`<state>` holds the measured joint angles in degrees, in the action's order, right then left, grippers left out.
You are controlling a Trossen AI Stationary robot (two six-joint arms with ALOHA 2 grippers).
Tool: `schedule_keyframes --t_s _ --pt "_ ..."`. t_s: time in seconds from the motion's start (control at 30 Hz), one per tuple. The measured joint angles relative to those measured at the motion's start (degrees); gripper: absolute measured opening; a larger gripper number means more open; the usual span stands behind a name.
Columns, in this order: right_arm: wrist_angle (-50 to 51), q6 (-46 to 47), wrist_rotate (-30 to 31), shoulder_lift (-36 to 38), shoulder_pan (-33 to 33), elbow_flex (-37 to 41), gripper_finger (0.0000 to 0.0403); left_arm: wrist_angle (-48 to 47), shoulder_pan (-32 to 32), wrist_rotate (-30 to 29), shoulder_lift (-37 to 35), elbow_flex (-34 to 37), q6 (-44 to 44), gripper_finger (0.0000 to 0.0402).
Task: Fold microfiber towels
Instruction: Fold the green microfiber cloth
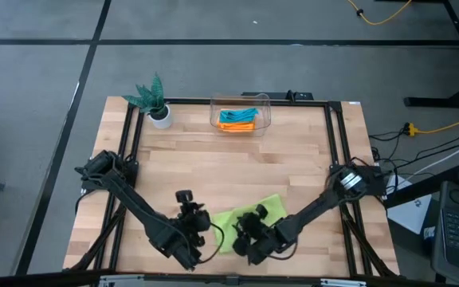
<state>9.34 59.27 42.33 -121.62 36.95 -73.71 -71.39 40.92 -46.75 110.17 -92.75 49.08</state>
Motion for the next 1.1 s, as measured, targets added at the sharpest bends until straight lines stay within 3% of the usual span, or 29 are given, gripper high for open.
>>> schedule_keyframes --t_s 0.27,0.4,0.5,0.6,0.7,0.8,0.9,1.1 --pt "5.1 13.3 11.4 -4.5 0.2 0.1 0.0148 -8.0 1.2 2.9 0.0 0.0 9.0 0.0093" --pt "5.1 2.2 10.2 -5.9 0.9 -0.1 0.0147 -7.7 1.8 2.8 0.0 0.0 9.1 0.0093" --pt "3.5 -9.5 3.1 -6.7 -0.3 -0.6 0.0147 -7.5 1.8 2.6 0.0 0.0 9.1 0.0093" --pt "1.0 -20.2 0.2 -6.7 -2.0 -0.6 0.0147 -7.3 1.4 2.5 0.0 0.0 9.4 0.0095" --pt "-6.7 -33.2 -4.4 -7.0 -4.7 -0.5 0.0147 -5.8 1.0 2.5 0.0 0.0 9.3 0.0094" --pt "-15.4 -45.6 -17.4 -7.1 -8.6 -0.4 0.0147 -4.8 1.0 2.5 0.0 0.0 9.3 0.0091" --pt "-19.6 -52.0 -30.8 -7.2 -12.7 -0.2 0.0147 -4.4 1.0 2.8 0.0 0.0 9.3 0.0091" --pt "-20.2 -52.9 -52.2 -6.7 -20.8 -0.1 0.0147 -4.1 1.3 3.0 0.0 0.0 9.3 0.0093"
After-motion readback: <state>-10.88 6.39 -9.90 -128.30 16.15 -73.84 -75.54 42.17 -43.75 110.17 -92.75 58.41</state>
